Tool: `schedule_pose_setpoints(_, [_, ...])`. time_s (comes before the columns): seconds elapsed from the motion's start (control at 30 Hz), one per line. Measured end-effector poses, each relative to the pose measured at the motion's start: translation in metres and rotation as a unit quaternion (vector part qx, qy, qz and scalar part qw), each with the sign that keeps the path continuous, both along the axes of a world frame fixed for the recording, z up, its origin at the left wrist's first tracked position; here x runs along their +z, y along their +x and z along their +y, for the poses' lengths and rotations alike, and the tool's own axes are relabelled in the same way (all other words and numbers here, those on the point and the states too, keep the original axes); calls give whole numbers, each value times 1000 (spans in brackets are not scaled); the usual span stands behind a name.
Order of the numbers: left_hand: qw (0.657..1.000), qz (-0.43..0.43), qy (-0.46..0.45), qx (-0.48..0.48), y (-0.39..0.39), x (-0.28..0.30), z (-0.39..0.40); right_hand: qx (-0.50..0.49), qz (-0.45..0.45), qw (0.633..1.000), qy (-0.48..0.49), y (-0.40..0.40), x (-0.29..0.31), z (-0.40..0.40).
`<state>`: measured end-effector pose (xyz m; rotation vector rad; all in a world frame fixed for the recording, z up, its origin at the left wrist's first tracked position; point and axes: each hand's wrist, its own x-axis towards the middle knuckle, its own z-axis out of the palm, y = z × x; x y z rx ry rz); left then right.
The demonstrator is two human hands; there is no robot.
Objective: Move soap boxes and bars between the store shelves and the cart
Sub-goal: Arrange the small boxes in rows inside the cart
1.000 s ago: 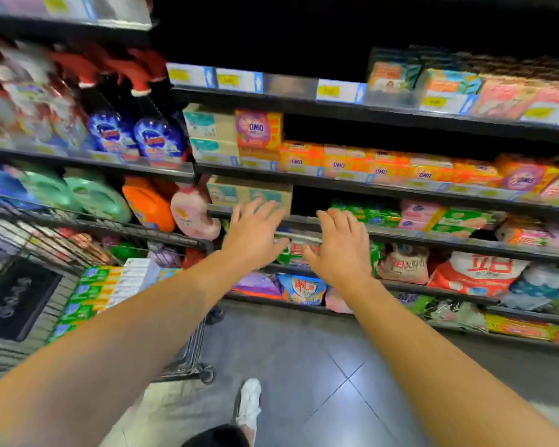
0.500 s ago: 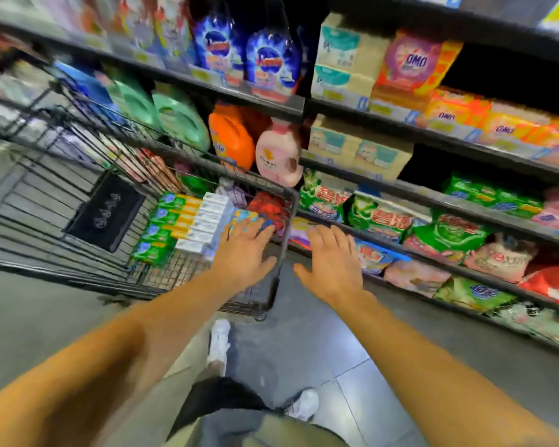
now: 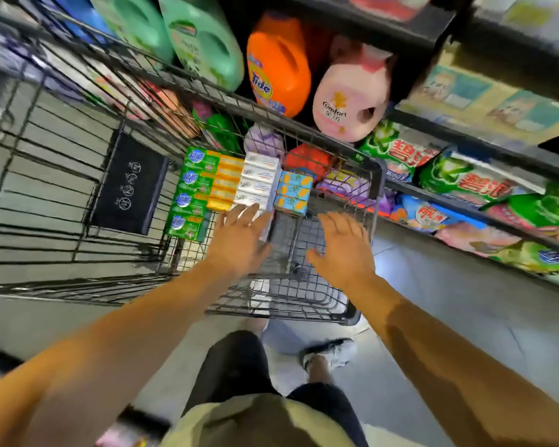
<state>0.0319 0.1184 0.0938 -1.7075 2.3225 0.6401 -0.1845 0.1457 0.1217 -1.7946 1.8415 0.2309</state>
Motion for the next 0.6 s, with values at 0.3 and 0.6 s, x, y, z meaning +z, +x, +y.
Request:
schedule_pose_setpoints(0.3, [999,15,36,-35,26,-85,-52,-59,-30,996,57,19,-115,-44])
schedule_pose_setpoints(0.6, [998,46,0,-51,22,-174,-70,-63,-37,996,60,21,-222,-75])
